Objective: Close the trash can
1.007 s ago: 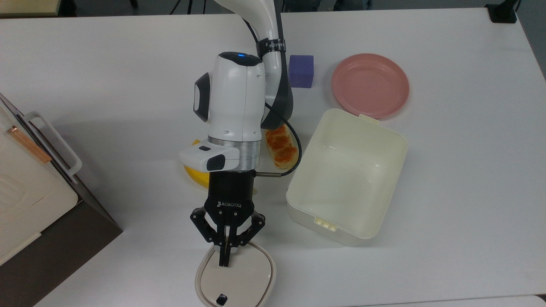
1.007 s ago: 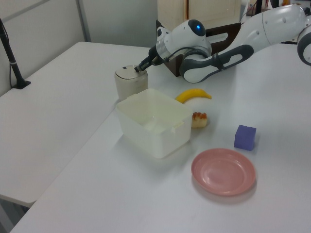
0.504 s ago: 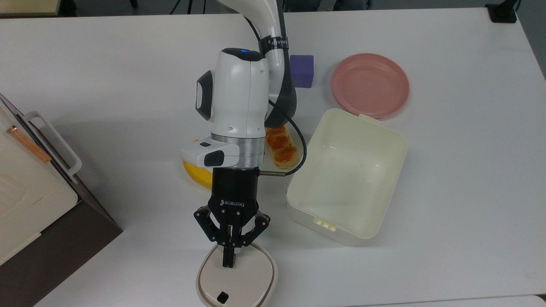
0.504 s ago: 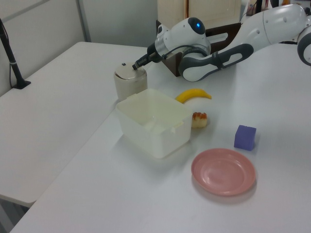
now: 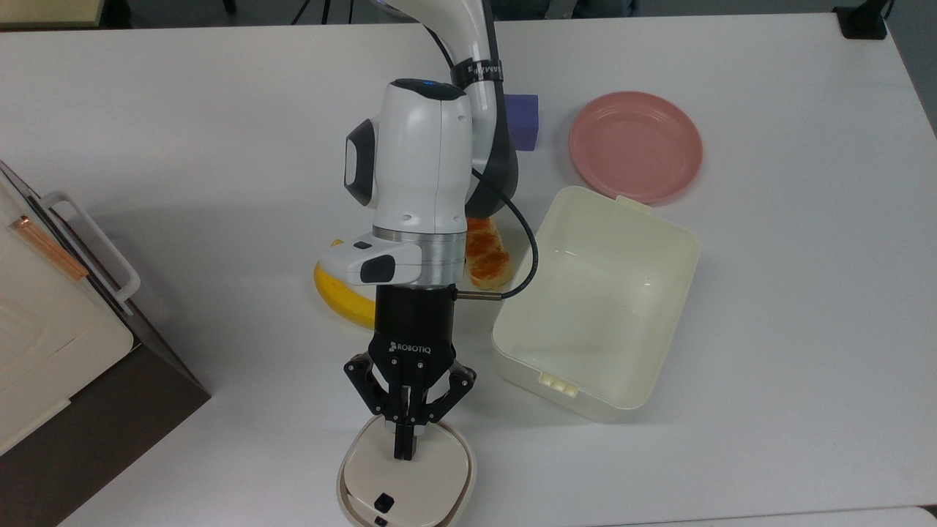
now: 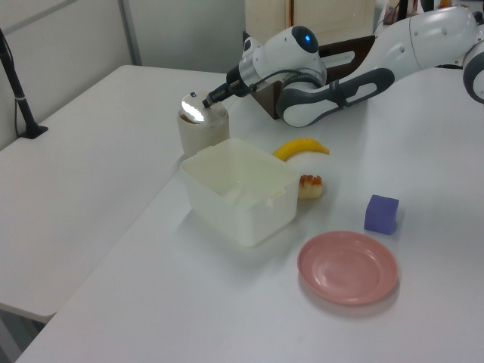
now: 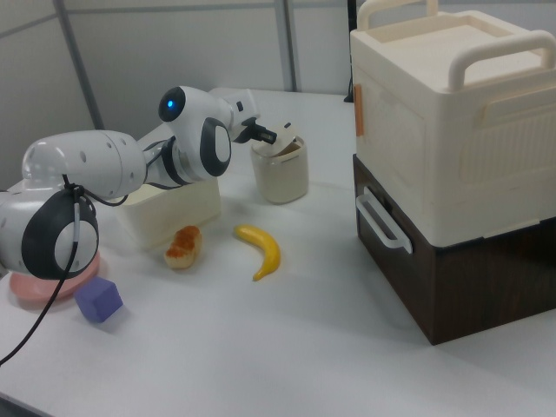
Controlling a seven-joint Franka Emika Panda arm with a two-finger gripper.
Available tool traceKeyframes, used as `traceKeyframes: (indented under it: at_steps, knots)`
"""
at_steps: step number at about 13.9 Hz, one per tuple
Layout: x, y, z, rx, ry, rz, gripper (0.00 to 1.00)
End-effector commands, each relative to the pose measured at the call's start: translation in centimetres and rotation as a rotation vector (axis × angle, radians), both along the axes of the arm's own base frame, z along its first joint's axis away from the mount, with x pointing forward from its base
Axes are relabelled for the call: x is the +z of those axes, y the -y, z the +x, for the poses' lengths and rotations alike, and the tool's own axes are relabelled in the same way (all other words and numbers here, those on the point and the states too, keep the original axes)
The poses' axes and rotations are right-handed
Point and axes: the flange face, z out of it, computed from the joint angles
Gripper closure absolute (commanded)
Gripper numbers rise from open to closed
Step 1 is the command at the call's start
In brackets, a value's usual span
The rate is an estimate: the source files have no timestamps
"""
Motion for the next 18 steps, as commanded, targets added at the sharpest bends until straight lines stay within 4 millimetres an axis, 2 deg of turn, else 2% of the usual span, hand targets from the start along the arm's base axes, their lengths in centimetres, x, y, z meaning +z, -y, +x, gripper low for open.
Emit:
traceKeyframes:
  at_steps: [1, 3, 5, 6, 9, 11, 13, 15, 18]
  knots:
    - [-0.2, -1.0, 0.1, 0.0, 0.008, 0.006, 0.94]
    - [-0.6, -1.4, 0.1, 0.007, 0.002, 0.003, 0.94]
    - [-2.2, -1.4, 0.1, 0.01, -0.023, -0.005, 0.94]
    - [-4.2, -1.6, -0.2, 0.022, -0.056, -0.033, 0.94]
    - [-7.2, -1.9, -0.6, 0.04, -0.104, -0.063, 0.94]
    - [-6.3, -2.2, -0.5, 0.036, -0.09, -0.052, 0.94]
    - [-3.3, -1.9, -0.4, 0.016, -0.049, -0.025, 0.94]
    - [-1.3, -1.7, -0.5, 0.007, -0.026, -0.013, 0.94]
    - [2.3, -2.4, -1.0, 0.012, 0.007, 0.01, 0.94]
